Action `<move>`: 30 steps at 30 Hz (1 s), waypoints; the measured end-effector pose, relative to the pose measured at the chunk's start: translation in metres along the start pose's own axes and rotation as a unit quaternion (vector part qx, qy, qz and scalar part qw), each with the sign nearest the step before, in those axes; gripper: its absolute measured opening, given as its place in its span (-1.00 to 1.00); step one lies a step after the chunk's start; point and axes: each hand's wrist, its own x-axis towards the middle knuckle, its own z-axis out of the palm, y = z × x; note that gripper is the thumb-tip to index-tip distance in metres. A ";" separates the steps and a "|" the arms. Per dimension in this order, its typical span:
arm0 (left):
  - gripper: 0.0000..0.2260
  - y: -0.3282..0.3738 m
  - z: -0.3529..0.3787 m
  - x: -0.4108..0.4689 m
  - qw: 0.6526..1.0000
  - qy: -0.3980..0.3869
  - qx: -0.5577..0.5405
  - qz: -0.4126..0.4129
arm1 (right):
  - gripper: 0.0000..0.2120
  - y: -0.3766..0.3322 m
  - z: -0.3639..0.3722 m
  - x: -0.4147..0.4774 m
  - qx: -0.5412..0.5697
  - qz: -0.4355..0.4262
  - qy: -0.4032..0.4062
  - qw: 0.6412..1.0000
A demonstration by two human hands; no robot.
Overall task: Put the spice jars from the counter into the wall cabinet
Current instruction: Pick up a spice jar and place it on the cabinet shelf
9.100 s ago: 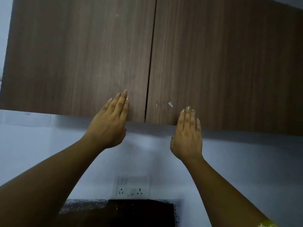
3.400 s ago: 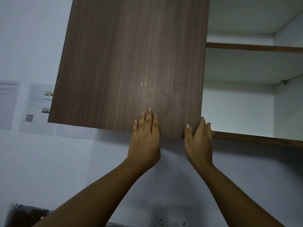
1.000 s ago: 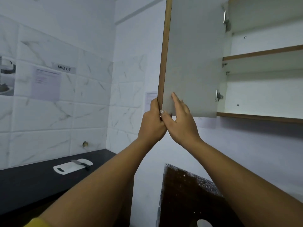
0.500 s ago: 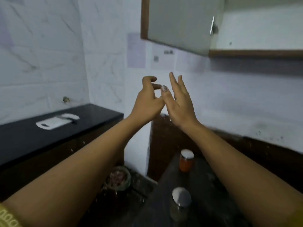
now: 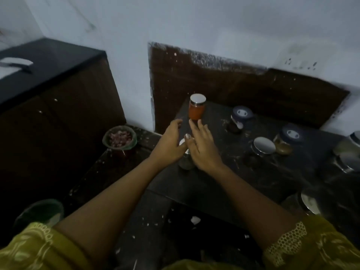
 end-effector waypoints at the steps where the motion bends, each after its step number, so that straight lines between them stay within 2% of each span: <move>1: -0.36 -0.009 0.010 0.000 1.000 -0.005 0.007 -0.023 | -0.47 0.012 0.004 -0.001 -0.014 0.018 -0.010 1.000; 3: -0.31 -0.025 0.029 0.000 0.997 -0.014 0.010 -0.073 | -0.43 0.035 0.009 -0.002 -0.028 0.059 -0.033 0.997; 6: -0.26 -0.044 0.052 0.003 0.993 -0.001 0.023 -0.117 | -0.27 0.064 0.014 0.003 -0.040 0.100 -0.089 0.990; 10: -0.21 -0.061 0.071 0.011 0.988 0.007 0.015 -0.154 | -0.06 0.088 0.024 0.015 -0.033 0.102 -0.159 0.982; 12: -0.22 -0.065 0.080 0.016 0.986 0.000 -0.010 -0.166 | -0.01 0.101 0.032 0.024 -0.014 0.095 -0.173 0.980; 15: -0.27 -0.066 0.092 0.019 0.979 0.000 -0.067 -0.190 | 0.00 0.116 0.039 0.036 0.010 0.063 -0.194 0.979; 18: -0.14 -0.069 0.103 0.019 0.973 -0.006 -0.084 -0.216 | -0.02 0.125 0.046 0.041 0.044 0.071 -0.216 0.973; 22: -0.11 -0.075 0.109 0.022 0.971 0.013 -0.076 -0.224 | -0.15 0.127 0.053 0.041 0.111 0.074 -0.195 0.972; 27: 0.10 -0.068 0.098 0.020 0.965 -0.011 -0.111 -0.238 | -0.14 0.125 0.040 0.046 0.157 0.078 -0.174 0.969; 30: 0.16 -0.056 0.086 0.021 0.970 0.000 -0.131 -0.206 | -0.15 0.115 0.015 0.051 0.187 0.077 -0.156 0.967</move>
